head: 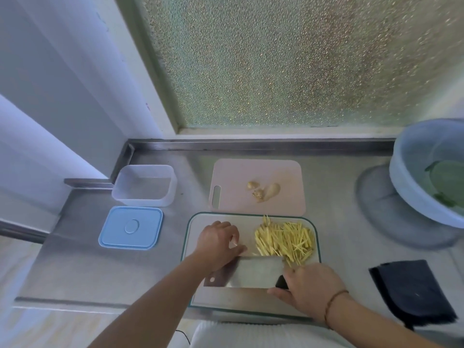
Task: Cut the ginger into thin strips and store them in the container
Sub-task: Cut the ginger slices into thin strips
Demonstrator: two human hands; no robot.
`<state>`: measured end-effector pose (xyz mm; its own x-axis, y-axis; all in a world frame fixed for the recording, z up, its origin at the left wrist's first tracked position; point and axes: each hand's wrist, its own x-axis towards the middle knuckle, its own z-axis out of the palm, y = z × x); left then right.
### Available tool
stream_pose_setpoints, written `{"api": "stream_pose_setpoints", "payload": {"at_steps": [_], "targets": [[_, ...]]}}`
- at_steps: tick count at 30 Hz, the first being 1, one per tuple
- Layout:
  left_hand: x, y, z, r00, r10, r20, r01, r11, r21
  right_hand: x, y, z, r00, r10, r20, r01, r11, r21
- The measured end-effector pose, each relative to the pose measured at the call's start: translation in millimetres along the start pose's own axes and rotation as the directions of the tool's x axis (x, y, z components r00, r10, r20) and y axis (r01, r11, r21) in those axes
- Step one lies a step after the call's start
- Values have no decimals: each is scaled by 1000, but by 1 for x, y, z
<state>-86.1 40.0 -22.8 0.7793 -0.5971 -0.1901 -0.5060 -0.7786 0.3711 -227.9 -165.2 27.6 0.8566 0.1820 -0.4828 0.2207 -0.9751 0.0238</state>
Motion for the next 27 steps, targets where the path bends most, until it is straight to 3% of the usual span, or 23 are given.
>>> {"api": "stream_pose_setpoints", "payload": {"at_steps": [2,4,6,7,8,9,10,11,12,14,18,24,27], "targets": [[6,-1,1,998,-61,32,62,997,-46,-3,4,-4,1000,25,14,-26,998,63],[10,-10,-7,976,-216,9,209,935,-288,-10,11,-8,994,89,69,-104,963,250],[11,-29,-16,915,-389,-108,278,801,-530,-17,14,-9,969,187,165,-248,783,570],[9,-35,-20,876,-447,-184,263,759,-595,-20,14,-12,945,226,236,-325,565,758],[4,-36,-22,855,-446,-265,219,773,-596,-23,13,-14,906,251,340,-399,241,885],[-1,-34,-21,865,-362,-347,136,835,-532,-25,14,-16,858,196,475,-461,-116,880],[-7,-29,-14,900,-206,-384,24,903,-430,-26,16,-19,823,94,560,-490,-379,785],[-12,-20,-7,930,-37,-367,-86,945,-314,-27,18,-21,809,-5,588,-503,-522,689],[-14,-12,0,946,114,-304,-184,960,-212,-27,19,-25,810,-77,581,-507,-589,629],[-16,5,12,947,277,-160,-292,953,-75,-28,22,-29,821,-145,552,-501,-646,576],[-17,23,17,937,345,-49,-345,938,-9,-30,20,-26,821,-192,537,-511,-667,542],[-23,3,33,933,343,-108,-337,939,69,-33,24,-16,807,-171,566,-502,-704,503],[-27,2,32,932,332,-146,-336,942,2,-31,22,-12,804,-164,572,-506,-694,513]]}}
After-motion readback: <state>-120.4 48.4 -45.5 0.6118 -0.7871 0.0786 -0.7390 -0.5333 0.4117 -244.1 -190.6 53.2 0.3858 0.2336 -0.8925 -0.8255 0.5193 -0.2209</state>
